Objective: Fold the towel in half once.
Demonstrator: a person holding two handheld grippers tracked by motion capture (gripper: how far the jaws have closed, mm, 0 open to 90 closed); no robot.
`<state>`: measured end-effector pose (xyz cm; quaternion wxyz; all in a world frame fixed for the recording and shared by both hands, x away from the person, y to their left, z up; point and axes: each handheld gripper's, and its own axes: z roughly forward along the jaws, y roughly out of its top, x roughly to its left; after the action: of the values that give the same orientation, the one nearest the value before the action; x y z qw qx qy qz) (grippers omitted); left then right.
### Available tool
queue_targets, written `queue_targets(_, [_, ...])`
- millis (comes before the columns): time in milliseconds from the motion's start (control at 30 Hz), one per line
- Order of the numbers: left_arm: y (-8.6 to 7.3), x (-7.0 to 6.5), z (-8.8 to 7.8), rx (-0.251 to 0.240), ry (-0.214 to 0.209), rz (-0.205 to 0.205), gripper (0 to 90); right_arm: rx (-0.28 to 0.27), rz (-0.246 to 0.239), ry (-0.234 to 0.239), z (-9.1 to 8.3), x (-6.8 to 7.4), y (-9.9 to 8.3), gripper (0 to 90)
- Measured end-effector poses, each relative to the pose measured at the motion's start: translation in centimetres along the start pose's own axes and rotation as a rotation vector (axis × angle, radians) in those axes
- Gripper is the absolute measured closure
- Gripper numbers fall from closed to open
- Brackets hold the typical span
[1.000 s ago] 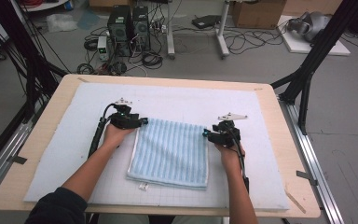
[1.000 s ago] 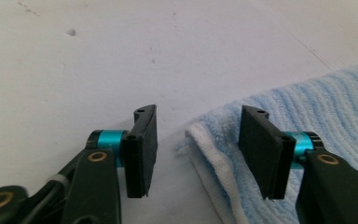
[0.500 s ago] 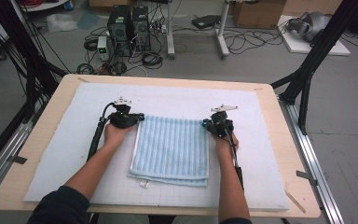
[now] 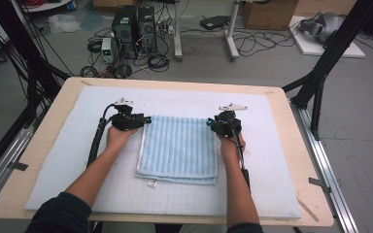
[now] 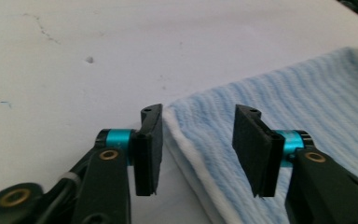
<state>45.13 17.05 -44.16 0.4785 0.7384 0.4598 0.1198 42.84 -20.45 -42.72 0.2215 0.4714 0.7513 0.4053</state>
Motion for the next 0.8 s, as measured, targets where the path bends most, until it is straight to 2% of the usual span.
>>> queue_targets(67, [-0.2, -0.5, -0.8, -0.039, -0.021, 0.023, 53.0, -0.015, -0.011, 0.025, -1.1, 0.3, -0.4, 63.8])
queue_targets(167, [-0.8, -1.1, -1.9, -0.036, -0.045, 0.056, 54.3, -0.041, -0.035, 0.068, -2.9, 0.9, -1.3, 62.4])
queue_targets(200, [-1.1, -1.3, -2.4, -0.04, -0.054, 0.069, 54.4, -0.024, -0.034, 0.088, -3.4, 1.0, -1.4, 61.4])
queue_targets(300, [-2.1, -1.8, -3.5, -0.043, -0.078, 0.09, 54.5, -0.039, -0.064, 0.127, -5.2, 1.9, -2.5, 61.0])
queue_targets(467, [-4.1, -2.7, -5.5, -0.045, -0.125, 0.092, 55.1, -0.028, -0.103, 0.188, -7.7, 3.5, -4.7, 58.3])
queue_targets(600, [-5.5, -3.5, -7.2, -0.044, -0.152, 0.11, 55.0, -0.015, -0.153, 0.211, -9.4, 4.5, -6.4, 58.5])
queue_targets(800, [-7.3, -4.3, -8.9, -0.04, -0.168, 0.11, 54.2, 0.007, -0.142, 0.262, -11.2, 4.7, -8.5, 57.7])
